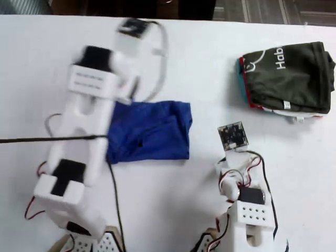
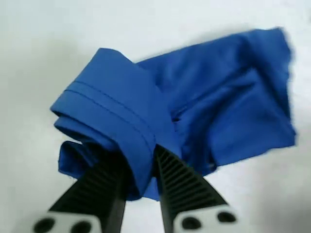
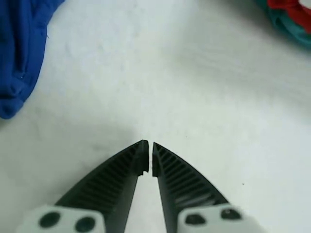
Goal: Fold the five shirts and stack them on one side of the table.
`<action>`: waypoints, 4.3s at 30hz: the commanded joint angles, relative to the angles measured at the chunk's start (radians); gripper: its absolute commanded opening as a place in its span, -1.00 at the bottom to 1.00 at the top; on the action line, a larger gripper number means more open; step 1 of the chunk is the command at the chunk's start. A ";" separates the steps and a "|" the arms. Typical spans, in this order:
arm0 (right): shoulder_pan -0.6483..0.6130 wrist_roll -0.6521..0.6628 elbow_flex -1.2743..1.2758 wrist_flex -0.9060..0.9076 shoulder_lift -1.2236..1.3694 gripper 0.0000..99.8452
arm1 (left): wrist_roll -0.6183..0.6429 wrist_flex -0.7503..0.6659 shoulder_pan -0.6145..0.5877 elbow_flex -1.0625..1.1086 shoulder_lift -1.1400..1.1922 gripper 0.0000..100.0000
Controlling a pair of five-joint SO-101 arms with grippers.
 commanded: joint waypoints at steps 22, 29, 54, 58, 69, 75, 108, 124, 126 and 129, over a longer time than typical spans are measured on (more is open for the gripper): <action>-0.769 -0.147 -1.020 0.243 1.061 -0.96 | -0.141 0.018 -0.350 -0.041 -0.058 -0.95; -0.812 -0.218 -1.138 0.228 1.190 -0.96 | -0.138 0.018 -0.356 -0.041 -0.058 -0.95; -0.800 -0.218 -1.567 0.251 1.584 -0.96 | -0.138 0.017 -0.354 -0.041 -0.057 -0.95; -0.745 -0.218 -1.564 0.317 1.504 -0.96 | -0.138 0.018 -0.354 -0.041 -0.057 -0.95; -0.464 -0.213 -1.521 0.509 1.168 -0.96 | -0.133 0.023 -0.292 -0.041 -0.063 -0.95; -0.325 -0.167 -1.178 0.467 0.917 -0.96 | -0.080 0.028 -0.160 -0.041 -0.064 -0.95; 0.085 -0.078 -0.322 -0.081 0.627 -0.96 | 0.086 -0.272 0.454 0.090 0.176 -0.78; 0.085 -0.078 -0.322 -0.082 0.627 -0.96 | 0.077 -0.014 0.267 -0.232 0.189 -0.98; 0.085 -0.078 -0.322 -0.082 0.627 -0.96 | 0.034 -0.066 0.221 -0.148 0.189 -0.94; 0.085 -0.078 -0.322 -0.082 0.627 -0.96 | -0.002 -0.190 0.175 0.024 0.187 -0.94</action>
